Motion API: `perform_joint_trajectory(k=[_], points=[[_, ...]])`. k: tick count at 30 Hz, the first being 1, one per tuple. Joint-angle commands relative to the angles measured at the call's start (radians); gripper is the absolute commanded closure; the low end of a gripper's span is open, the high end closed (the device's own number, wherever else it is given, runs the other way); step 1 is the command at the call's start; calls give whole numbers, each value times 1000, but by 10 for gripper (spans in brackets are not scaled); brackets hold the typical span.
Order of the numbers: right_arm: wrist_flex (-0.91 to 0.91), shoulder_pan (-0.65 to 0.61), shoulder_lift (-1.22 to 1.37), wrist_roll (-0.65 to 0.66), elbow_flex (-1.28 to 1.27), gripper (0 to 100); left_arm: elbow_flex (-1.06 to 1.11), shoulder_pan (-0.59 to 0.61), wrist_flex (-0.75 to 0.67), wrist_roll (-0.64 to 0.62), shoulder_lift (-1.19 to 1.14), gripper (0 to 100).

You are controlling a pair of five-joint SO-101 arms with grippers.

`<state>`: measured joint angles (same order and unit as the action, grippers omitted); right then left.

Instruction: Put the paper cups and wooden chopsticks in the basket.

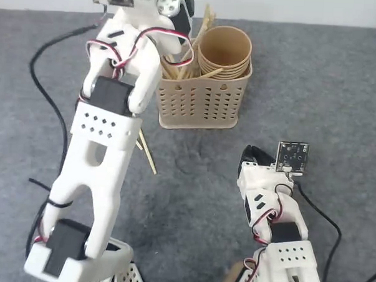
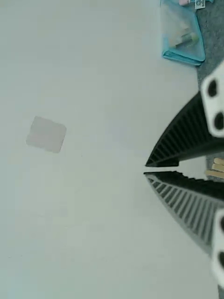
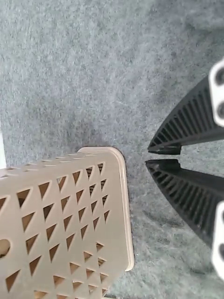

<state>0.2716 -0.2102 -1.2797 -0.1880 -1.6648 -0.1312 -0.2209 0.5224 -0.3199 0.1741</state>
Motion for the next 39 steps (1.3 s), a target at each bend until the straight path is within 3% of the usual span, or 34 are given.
perform_joint_trajectory(k=[1,6,13,17,23,29,34,39], points=[[-7,12,-16,18,-23,957,-2,11,3,5,-11,988],[-4,12,-16,18,-23,957,-5,25,17,8,26,988],[1,7,-16,18,-21,957,-4,141,410,9,158,960],[1,7,-16,18,-21,957,8,281,483,6,161,912],[1,7,-16,18,-23,957,229,423,377,11,160,891],[2,7,-16,18,-23,957,524,477,212,3,158,693],[2,7,-16,18,-23,957,553,523,149,-29,21,794],[2,7,-16,17,-23,957,367,545,244,-35,-232,883]])
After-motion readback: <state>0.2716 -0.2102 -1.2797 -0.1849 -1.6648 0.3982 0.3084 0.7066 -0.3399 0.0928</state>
